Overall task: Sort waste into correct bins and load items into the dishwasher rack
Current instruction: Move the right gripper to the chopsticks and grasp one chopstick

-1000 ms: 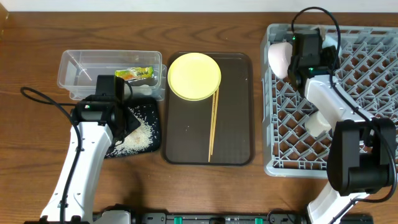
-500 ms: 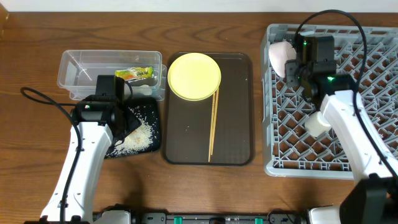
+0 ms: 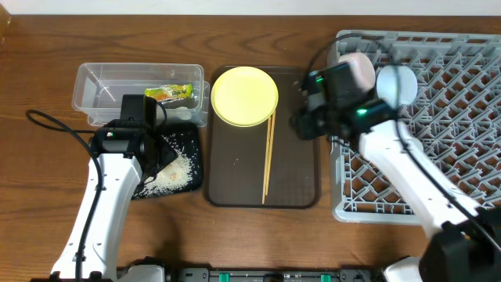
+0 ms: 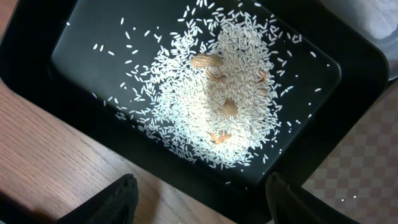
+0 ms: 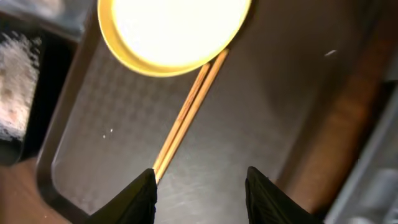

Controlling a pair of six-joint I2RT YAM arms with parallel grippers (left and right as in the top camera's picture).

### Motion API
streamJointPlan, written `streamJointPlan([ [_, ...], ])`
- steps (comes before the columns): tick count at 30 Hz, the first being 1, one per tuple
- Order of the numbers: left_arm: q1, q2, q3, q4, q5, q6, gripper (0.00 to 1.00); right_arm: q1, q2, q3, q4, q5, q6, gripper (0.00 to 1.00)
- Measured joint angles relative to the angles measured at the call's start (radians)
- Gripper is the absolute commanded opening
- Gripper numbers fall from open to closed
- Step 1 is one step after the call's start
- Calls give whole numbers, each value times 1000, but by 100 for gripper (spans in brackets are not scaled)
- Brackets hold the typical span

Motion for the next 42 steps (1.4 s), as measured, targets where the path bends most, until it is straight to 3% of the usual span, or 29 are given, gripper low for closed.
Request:
streamJointPlan([
  [16,0,0,0,4,0,0,69,203,293,0,52,213,264,41],
  [31,0,0,0,8,0,0,69,240,339,3,31,293,332,35],
  [33,0,0,0,7,0,0,69,240,339,3,11,311,337,29],
  [37,0,0,0,7,0,0,69,237,339,5,-12,329,345,1],
  [42,0,0,0,8,0,0,69,218,338,7,-21,328,357,1],
])
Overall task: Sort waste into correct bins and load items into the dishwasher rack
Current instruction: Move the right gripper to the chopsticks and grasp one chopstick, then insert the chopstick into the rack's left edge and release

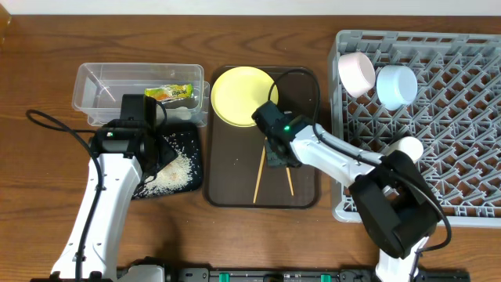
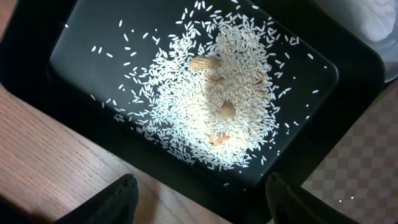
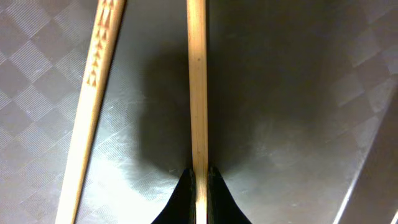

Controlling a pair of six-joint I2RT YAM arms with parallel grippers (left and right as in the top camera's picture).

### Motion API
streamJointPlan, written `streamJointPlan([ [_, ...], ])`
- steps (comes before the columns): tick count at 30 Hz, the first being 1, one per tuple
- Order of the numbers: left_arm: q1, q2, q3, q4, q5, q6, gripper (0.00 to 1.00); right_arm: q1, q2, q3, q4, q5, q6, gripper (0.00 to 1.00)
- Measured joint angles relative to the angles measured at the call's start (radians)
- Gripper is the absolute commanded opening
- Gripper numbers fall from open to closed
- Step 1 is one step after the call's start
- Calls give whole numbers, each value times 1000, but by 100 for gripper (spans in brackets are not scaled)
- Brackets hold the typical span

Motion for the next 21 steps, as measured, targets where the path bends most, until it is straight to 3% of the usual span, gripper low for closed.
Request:
streamJointPlan([
  [9,0,0,0,0,0,0,69,-103,-41,-5,-24,-5,-48,1],
  [21,0,0,0,0,0,0,69,-295,-457,-8,-217,-54,-174,1],
])
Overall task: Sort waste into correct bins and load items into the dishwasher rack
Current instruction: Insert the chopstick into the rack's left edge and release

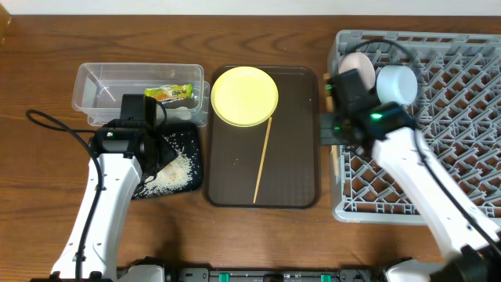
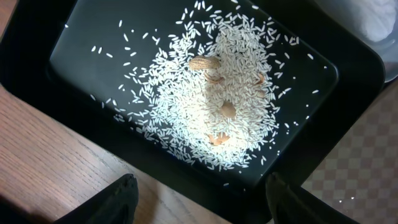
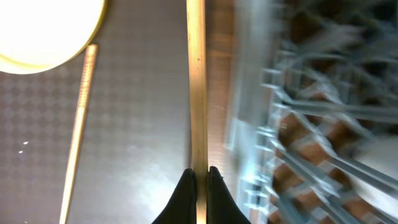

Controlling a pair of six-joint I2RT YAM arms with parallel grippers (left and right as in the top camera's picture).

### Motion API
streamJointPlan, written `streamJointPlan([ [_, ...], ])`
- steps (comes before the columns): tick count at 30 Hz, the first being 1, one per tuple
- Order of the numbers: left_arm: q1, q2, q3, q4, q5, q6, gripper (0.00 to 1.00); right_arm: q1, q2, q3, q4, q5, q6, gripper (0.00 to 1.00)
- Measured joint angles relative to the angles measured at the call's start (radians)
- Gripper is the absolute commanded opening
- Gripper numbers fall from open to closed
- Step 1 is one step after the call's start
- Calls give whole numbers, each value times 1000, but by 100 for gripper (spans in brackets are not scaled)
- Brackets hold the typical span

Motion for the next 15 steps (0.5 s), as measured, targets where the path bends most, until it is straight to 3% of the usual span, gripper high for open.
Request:
streamJointPlan([
  [6,0,0,0,6,0,0,69,-100,-29,-2,-74,2,-16,1],
  [15,0,0,0,8,0,0,69,-115,-10,-97,-16,-10,-36,1],
])
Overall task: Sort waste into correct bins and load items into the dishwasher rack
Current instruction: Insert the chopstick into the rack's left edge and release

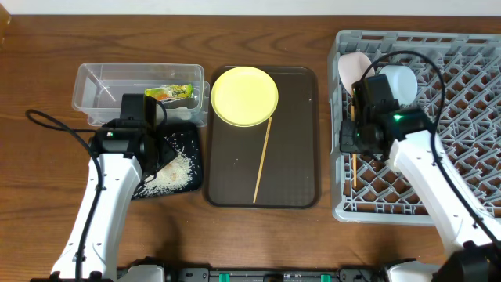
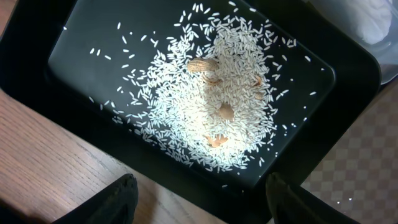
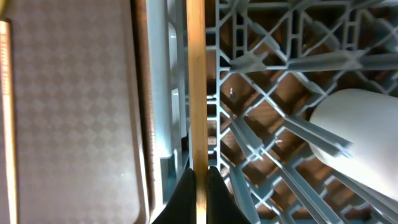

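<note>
My right gripper is shut on a wooden chopstick, holding it over the left edge of the grey dishwasher rack; the stick's lower end shows below the gripper. A second chopstick lies on the dark tray below a yellow plate. A pink cup and a white cup sit in the rack. My left gripper hangs open above a black bin of rice and peanuts.
A clear plastic bin with a yellow wrapper stands at the back left, beside the black bin. The rack's grid fills the right side.
My right gripper has carried the chopstick from the gap between tray and rack to above the rack's left column. The left arm has not moved.
My right gripper was open over the tray with both chopsticks lying by the plate. Then it was shut on one chopstick on the tray. Then it held that stick near the rack's edge, and now over the rack. The left gripper stayed open above the rice bin.
</note>
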Controlling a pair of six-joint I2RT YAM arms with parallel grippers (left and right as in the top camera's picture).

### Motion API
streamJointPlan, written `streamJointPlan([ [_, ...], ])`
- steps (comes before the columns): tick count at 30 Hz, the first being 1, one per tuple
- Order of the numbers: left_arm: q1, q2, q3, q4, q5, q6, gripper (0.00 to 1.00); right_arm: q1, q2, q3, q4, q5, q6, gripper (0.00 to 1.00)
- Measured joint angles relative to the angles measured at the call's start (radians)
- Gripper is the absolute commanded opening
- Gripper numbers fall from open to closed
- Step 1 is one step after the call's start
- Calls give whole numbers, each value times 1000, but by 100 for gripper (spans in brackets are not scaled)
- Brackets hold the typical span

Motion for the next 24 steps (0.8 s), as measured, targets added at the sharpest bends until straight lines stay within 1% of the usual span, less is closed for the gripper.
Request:
streamJointPlan([
  [2,0,0,0,0,0,0,69,0,9,-26,31,-1,0,2],
  [5,0,0,0,0,0,0,69,0,19,-56,66,-5,-3,18],
  [7,0,0,0,0,0,0,69,0,19,-66,82,-5,-5,22],
  [9,0,0,0,0,0,0,69,0,19,-68,100,-7,-5,50],
  [10,0,0,0,0,0,0,69,0,19,-68,105,10,-6,55],
  [12,0,0,0,0,0,0,69,-10,19,-68,117,32,-13,60],
  [18,0,0,0,0,0,0,69,-11,19,-67,165,37,-32,60],
  [22,0,0,0,-1,0,0,69,-7,10,-61,219,1,-48,61],
  [24,0,0,0,-1,0,0,69,-2,-2,-59,260,-27,-60,59],
])
